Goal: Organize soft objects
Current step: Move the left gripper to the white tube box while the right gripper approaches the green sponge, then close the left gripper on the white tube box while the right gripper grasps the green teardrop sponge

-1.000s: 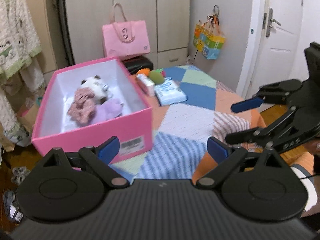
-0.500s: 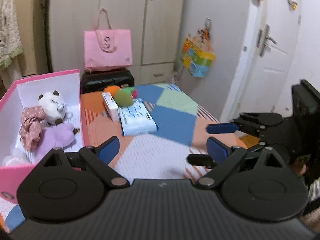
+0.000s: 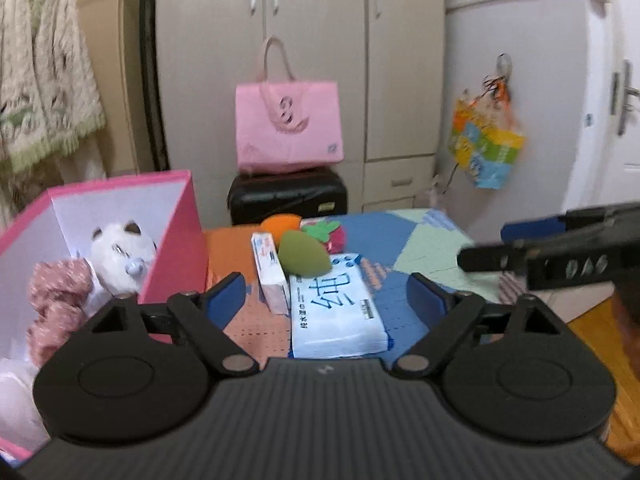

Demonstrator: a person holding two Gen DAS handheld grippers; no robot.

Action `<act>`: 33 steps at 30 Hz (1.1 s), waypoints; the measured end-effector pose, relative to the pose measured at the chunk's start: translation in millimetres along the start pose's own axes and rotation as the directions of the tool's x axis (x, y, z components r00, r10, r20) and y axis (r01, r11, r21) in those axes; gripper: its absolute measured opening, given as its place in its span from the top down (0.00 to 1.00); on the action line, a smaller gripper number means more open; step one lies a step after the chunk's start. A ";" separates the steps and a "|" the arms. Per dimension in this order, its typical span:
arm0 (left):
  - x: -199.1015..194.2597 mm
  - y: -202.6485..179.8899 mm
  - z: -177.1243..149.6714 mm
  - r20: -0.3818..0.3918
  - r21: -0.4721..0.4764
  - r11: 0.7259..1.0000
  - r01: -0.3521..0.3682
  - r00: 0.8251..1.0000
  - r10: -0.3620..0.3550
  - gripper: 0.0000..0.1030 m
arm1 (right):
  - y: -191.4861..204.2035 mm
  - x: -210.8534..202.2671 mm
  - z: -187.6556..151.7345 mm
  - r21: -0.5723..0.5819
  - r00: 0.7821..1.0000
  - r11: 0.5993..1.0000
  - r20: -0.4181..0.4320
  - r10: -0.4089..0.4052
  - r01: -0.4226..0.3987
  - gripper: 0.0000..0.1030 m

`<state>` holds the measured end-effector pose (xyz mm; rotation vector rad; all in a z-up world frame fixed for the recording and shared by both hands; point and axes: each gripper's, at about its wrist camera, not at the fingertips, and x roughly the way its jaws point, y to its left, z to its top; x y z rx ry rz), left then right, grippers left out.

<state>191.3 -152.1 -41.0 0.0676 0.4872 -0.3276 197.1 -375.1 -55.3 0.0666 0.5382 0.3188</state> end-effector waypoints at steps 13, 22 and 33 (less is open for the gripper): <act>99.0 21.0 3.1 -0.130 -0.112 0.982 -0.152 0.982 0.137 0.41 | 14.5 105.0 41.6 -0.037 0.975 0.981 -0.122 0.185 -0.191 0.30; 109.9 24.0 3.3 -0.110 -0.157 0.976 -0.153 0.985 0.136 0.51 | 18.1 150.9 42.2 0.051 0.937 0.961 -0.213 0.276 -0.271 0.36; 102.0 26.7 -2.1 -0.108 -0.140 0.978 -0.153 0.984 0.138 0.81 | 17.6 149.2 37.1 0.062 0.939 0.963 -0.216 0.268 -0.261 0.64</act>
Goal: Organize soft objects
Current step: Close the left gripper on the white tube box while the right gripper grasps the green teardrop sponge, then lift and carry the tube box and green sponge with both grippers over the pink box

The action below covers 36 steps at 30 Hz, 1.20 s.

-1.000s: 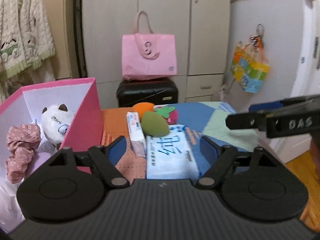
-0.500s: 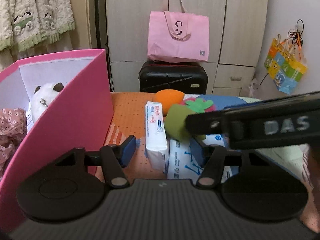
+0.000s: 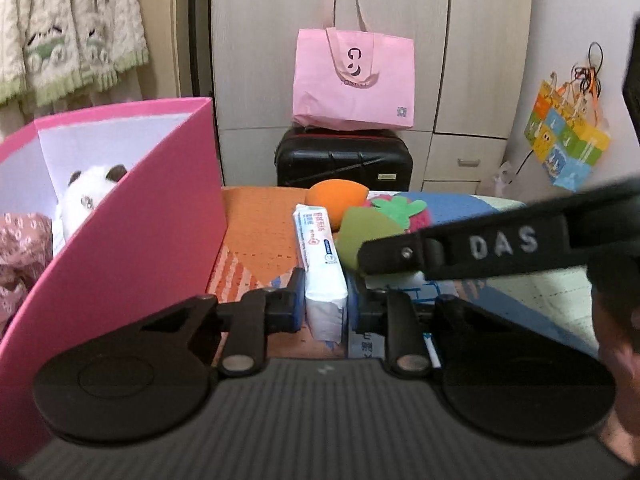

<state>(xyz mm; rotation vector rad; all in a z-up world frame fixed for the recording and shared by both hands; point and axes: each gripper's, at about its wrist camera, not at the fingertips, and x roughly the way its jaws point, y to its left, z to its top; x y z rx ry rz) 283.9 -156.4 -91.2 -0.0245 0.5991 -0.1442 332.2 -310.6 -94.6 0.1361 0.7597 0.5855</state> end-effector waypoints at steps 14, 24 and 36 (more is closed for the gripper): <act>-27.7 5.0 -7.9 0.025 -0.017 0.999 0.028 0.999 -0.028 0.82 | 9.9 -39.4 -18.6 0.026 0.995 0.997 0.055 -0.077 0.076 0.64; -61.2 7.3 -26.6 -0.002 0.022 0.998 0.059 0.998 -0.059 0.82 | 22.6 -74.1 -54.3 0.039 0.991 0.991 0.038 -0.128 0.127 0.64; -33.0 -4.9 -15.8 -0.062 0.078 0.997 0.023 0.998 -0.019 0.59 | 19.3 -67.4 -63.6 0.010 0.991 0.992 0.048 -0.128 0.128 0.64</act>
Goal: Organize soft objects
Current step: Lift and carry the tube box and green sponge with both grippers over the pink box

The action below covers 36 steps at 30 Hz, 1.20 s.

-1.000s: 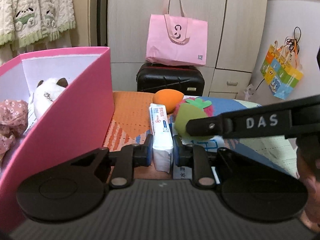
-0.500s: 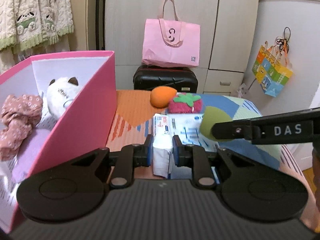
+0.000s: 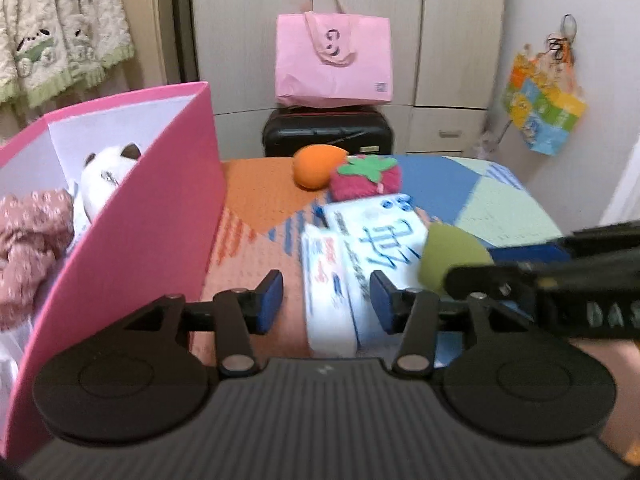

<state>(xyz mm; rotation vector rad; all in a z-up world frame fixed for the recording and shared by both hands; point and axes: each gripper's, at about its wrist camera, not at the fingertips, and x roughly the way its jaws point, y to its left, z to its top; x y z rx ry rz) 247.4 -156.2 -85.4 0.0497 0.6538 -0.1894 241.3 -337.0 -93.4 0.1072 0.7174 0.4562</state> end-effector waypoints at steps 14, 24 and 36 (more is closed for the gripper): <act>-32.6 8.5 -5.8 0.030 -0.014 0.999 0.052 0.998 -0.051 0.83 | 18.8 -13.9 -12.3 -0.046 0.999 0.997 -0.001 -0.054 0.054 0.64; -67.7 13.4 -22.5 0.040 -0.005 0.989 0.150 0.988 -0.150 0.83 | 38.4 -40.8 -43.5 -0.003 0.996 0.996 0.001 -0.085 0.085 0.64; -103.8 36.8 -48.7 -0.113 0.028 0.966 0.259 0.961 -0.254 0.83 | 72.0 -64.5 -82.1 0.018 0.994 0.995 -0.050 -0.094 0.095 0.64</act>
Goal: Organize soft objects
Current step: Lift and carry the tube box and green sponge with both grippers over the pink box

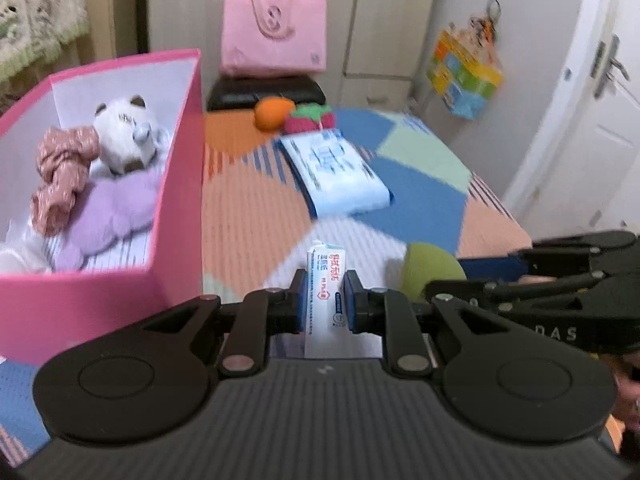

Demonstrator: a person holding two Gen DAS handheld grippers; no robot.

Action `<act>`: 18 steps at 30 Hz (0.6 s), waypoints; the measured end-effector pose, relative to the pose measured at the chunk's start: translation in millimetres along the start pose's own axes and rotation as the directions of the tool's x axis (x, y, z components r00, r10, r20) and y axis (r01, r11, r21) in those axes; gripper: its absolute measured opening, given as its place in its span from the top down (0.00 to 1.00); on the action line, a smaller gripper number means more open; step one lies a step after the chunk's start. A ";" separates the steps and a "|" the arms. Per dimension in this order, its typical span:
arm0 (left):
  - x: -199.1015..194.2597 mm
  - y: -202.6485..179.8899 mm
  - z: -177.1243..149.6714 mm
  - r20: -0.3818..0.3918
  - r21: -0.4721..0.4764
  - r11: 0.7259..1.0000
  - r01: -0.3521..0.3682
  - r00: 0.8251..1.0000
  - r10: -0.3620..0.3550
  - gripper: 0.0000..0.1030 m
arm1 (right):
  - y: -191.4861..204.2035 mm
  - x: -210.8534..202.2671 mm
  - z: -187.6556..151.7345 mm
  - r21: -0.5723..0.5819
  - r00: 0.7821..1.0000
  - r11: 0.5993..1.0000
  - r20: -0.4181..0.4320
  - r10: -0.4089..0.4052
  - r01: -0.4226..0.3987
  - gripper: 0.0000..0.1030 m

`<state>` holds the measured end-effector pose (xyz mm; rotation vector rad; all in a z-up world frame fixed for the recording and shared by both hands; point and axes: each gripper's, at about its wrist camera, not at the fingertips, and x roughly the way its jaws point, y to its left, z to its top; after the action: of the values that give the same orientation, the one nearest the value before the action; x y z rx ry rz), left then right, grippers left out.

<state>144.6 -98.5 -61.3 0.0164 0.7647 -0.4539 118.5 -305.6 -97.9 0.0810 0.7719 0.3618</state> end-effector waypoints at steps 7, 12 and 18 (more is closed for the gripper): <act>-37.2 13.3 -13.6 -0.054 0.027 0.999 0.037 0.998 -0.035 0.83 | 31.2 -14.7 -9.1 -0.014 0.999 0.999 -0.038 0.035 -0.035 0.64; -59.9 27.7 -25.6 -0.095 0.021 0.998 0.061 0.994 -0.059 0.83 | 52.1 -29.5 -11.1 -0.013 0.995 0.996 -0.053 0.084 -0.084 0.64; -93.2 49.4 -35.9 -0.109 0.008 0.996 0.085 0.991 -0.084 0.83 | 85.5 -52.6 -11.6 -0.025 0.989 0.990 -0.053 0.136 -0.137 0.64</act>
<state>81.9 -11.1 -32.2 0.0202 0.8715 -0.5418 51.0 -244.6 -53.7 0.0985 0.8141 0.5064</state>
